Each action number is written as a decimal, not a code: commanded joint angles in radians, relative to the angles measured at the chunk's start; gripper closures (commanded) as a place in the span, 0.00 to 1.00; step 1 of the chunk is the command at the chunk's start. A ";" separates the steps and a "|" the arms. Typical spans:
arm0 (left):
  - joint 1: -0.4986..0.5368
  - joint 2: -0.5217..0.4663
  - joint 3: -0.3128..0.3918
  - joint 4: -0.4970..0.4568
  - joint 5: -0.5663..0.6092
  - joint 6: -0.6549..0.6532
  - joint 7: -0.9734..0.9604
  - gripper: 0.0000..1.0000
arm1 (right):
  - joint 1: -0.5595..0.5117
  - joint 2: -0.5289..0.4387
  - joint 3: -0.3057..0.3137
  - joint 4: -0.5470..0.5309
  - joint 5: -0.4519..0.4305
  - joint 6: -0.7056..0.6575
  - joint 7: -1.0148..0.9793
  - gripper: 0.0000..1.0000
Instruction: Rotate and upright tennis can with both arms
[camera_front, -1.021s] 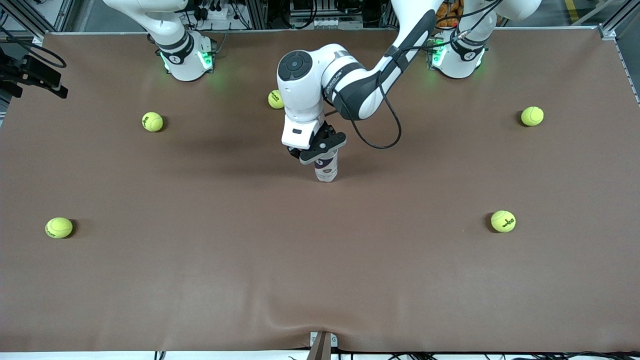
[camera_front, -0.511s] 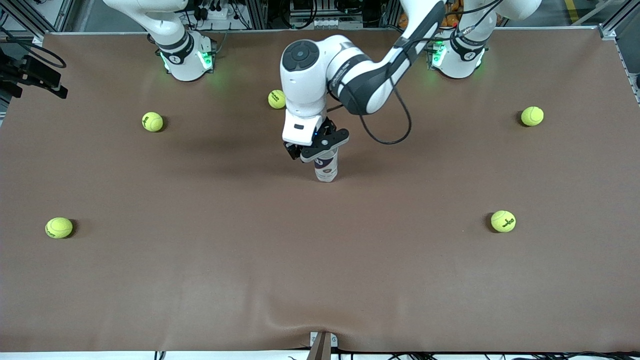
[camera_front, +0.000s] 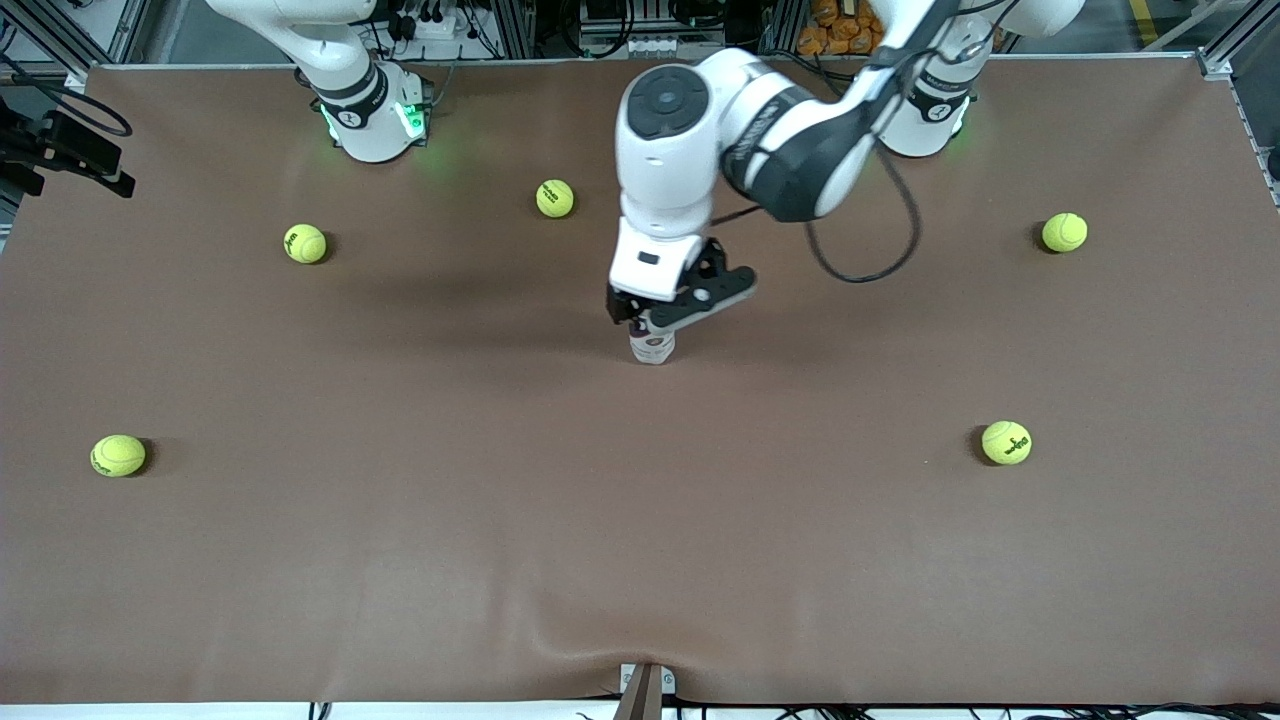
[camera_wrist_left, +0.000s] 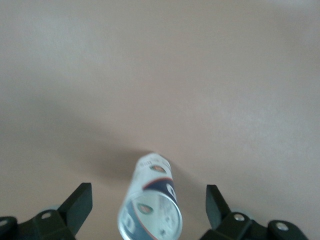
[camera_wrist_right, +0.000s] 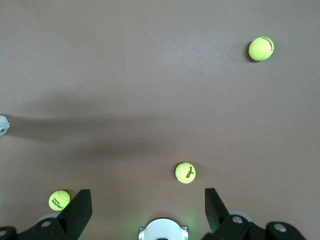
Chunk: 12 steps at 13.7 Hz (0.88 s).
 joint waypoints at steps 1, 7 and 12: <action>0.062 -0.058 -0.001 -0.010 -0.019 -0.028 0.113 0.00 | -0.007 -0.020 0.005 -0.012 -0.011 0.006 0.003 0.00; 0.244 -0.084 -0.004 -0.010 -0.053 -0.057 0.358 0.00 | -0.006 -0.015 0.007 -0.010 -0.009 0.014 0.003 0.00; 0.373 -0.086 -0.009 -0.013 -0.061 -0.056 0.476 0.00 | -0.004 -0.014 0.007 -0.010 -0.009 0.021 0.003 0.00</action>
